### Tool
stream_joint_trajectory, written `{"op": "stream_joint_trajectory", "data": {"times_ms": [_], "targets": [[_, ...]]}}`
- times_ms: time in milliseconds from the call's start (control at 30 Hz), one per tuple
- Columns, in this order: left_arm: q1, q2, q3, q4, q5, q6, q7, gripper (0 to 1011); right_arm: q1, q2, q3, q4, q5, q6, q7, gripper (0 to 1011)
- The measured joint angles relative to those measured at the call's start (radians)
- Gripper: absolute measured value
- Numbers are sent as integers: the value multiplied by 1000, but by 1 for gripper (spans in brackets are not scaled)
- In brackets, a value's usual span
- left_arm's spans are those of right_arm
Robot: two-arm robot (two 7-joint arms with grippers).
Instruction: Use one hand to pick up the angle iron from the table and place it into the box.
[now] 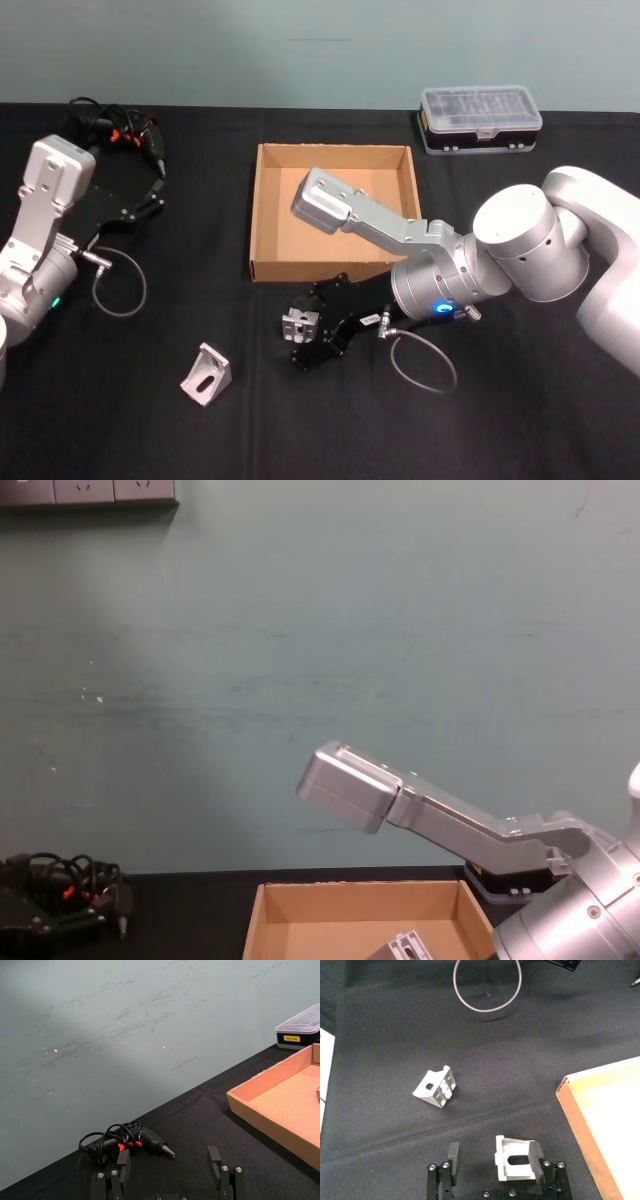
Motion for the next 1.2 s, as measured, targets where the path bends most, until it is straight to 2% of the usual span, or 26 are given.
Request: {"op": "stream_joint_trajectory", "data": {"times_ms": [133,233,267,867,1200], "targets": [[0,0,0,0,0,0,0,1000,0,0,0,0,0,-1,0,771],[0,0,0,0,0,0,0,1000,-1,1,1,-1,0,-1,1,715],[0,0,0,0,0,0,0,1000,-1,1,1,-1,0,-1,1,658],[0,0,0,0,0,0,0,1000,-1,1,2,-2,0,-3,1,90],[0,0,0,0,0,0,0,1000,-1,1,2,-2,0,-3,1,71]]}}
